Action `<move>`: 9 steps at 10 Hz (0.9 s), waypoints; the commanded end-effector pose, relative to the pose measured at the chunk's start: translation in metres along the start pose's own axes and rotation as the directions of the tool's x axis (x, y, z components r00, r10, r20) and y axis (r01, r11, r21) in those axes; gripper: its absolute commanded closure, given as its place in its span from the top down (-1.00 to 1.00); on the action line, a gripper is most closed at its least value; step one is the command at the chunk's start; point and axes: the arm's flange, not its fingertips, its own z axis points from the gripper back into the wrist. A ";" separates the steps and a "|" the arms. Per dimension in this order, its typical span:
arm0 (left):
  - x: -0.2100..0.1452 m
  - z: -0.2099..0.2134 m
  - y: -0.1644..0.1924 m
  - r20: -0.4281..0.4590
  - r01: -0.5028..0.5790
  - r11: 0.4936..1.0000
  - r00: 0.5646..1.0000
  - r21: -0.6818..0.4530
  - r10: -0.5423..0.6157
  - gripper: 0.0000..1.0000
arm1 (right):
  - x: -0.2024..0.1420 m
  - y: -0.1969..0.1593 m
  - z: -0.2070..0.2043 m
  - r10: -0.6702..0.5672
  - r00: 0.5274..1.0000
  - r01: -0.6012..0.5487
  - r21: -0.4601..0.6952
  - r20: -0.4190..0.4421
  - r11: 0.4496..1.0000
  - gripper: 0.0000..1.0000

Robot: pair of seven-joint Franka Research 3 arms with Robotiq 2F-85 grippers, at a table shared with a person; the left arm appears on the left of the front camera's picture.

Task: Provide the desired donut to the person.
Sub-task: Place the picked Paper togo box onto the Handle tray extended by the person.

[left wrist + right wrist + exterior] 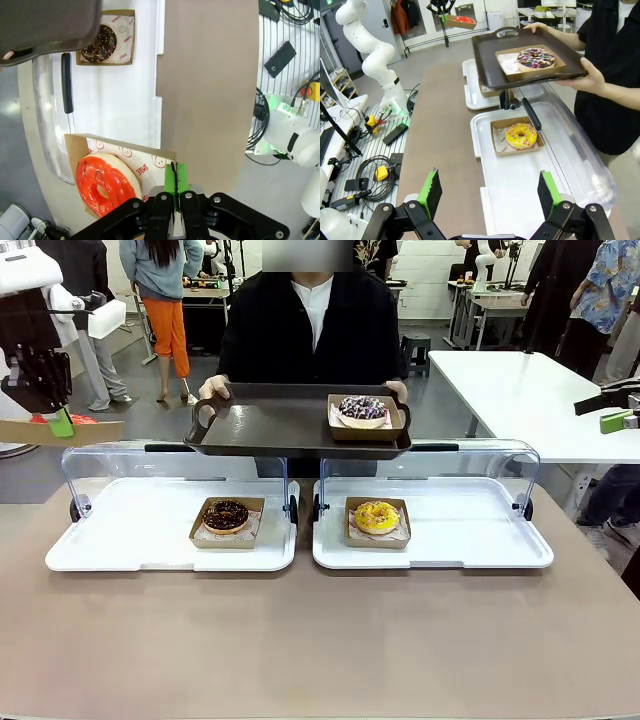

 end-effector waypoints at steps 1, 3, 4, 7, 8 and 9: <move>0.000 0.002 0.001 0.002 0.001 1.000 1.000 0.014 -0.001 -1.00 | 0.001 0.001 0.000 0.001 1.000 -0.001 -0.002 0.002 1.000 1.00; 0.000 0.002 0.001 0.002 0.001 1.000 1.000 0.014 -0.001 -1.00 | 0.001 0.001 0.000 0.001 1.000 -0.001 -0.002 0.002 1.000 1.00; 0.000 0.002 0.001 0.002 0.001 1.000 1.000 0.014 -0.001 -1.00 | 0.001 0.001 0.000 0.001 1.000 -0.001 -0.002 0.002 1.000 1.00; 0.008 0.010 -0.011 -0.012 -0.007 1.000 1.000 -0.008 0.007 -0.98 | 0.001 0.001 0.000 0.001 1.000 -0.001 -0.002 0.002 1.000 1.00; 0.020 0.028 -0.008 -0.009 0.001 1.000 1.000 -0.003 -0.001 -0.98 | 0.001 0.001 0.000 0.001 1.000 -0.001 -0.002 0.002 1.000 1.00; 0.034 0.043 -0.016 -0.009 0.008 1.000 1.000 0.016 -0.007 -0.98 | 0.001 0.001 0.000 0.001 1.000 -0.001 -0.002 0.002 1.000 1.00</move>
